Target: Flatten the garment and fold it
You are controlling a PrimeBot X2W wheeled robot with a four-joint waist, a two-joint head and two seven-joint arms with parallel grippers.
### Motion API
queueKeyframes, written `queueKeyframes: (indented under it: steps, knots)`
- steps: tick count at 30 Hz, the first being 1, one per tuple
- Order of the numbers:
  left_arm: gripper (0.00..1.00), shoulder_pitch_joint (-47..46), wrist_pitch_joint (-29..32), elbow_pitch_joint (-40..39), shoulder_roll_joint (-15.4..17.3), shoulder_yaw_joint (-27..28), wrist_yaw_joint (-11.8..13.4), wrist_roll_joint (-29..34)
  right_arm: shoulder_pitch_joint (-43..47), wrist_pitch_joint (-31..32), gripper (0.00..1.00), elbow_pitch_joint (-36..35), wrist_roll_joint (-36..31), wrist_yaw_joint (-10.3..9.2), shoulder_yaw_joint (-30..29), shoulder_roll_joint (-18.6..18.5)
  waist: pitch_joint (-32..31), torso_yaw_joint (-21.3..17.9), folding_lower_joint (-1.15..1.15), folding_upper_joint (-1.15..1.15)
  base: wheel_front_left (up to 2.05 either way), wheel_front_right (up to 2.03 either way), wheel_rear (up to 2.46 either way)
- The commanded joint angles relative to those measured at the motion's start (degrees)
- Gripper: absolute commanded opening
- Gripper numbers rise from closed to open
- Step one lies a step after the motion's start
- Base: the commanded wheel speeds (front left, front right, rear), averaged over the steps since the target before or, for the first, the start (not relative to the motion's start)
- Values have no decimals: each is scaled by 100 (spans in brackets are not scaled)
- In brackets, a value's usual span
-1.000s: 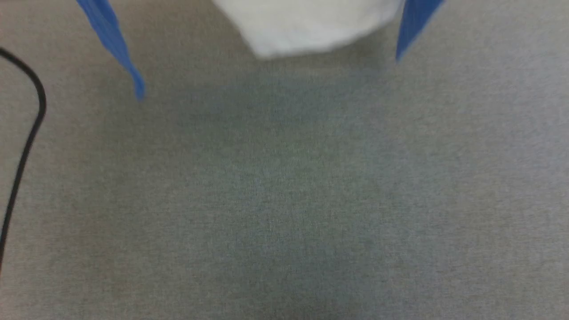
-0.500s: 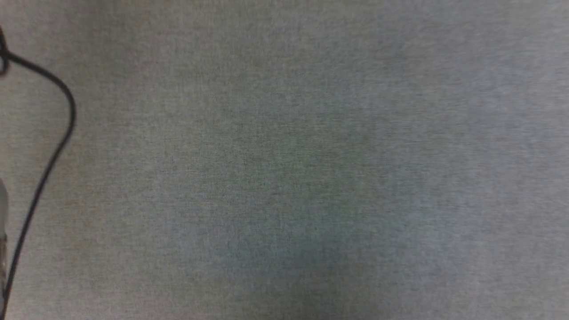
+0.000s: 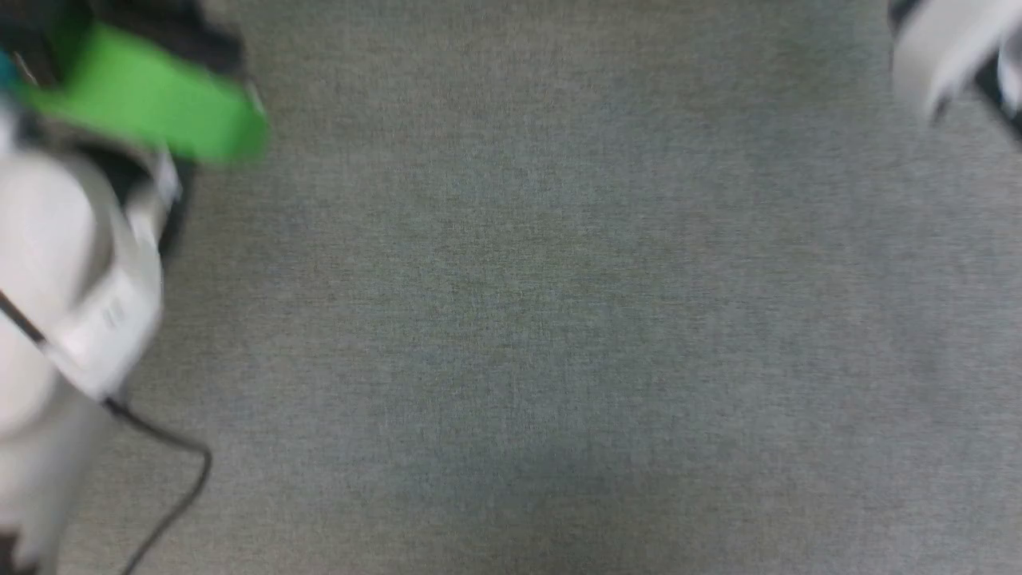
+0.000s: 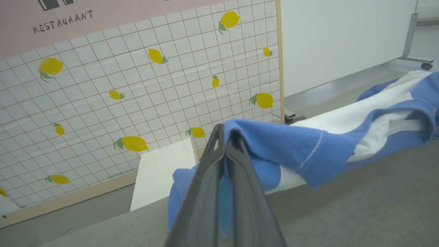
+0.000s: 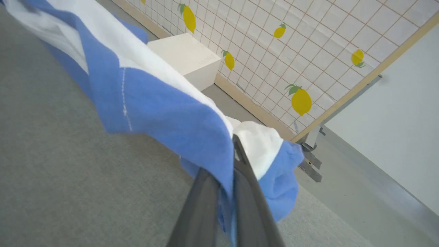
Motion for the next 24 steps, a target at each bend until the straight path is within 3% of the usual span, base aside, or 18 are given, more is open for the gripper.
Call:
queueKeyframes:
  steps: [1, 5, 11, 15, 19, 24]
  knots:
    - [0, 360, 74, -189, 67, -19, 101, -107, 383, 101, 0, -233, 59, -11, -136, -65, -305, -40, 0, 0, 0, 0, 0]
    - [0, 1409, 290, -716, 204, -160, 335, -233, 1648, 397, 0, -892, 133, -11, -661, -89, -635, -16, 0, 0, 0, 0, 0]
    - [0, 2556, 464, -978, 223, -503, 557, -358, 3288, 545, 0, -1456, 36, -11, -1346, 184, -1123, 65, 0, 0, 0, 0, 0]
    - [0, 3361, 1059, -729, 315, -1208, 382, -466, 4575, 548, 0, -1678, -157, -11, -1618, 379, -1582, 159, 0, 0, 0, 0, 0]
    - [0, 3673, 1486, -629, 349, -1524, 225, -684, 5083, 486, 0, -1690, -253, -11, -1710, 421, -1792, 197, 0, 0, 0, 0, 0]
    - [0, 4003, 2062, -700, 449, -1784, 212, -915, 5727, 359, 0, -1588, -315, -11, -1863, 537, -2057, 236, 0, 0, 0, 0, 0]
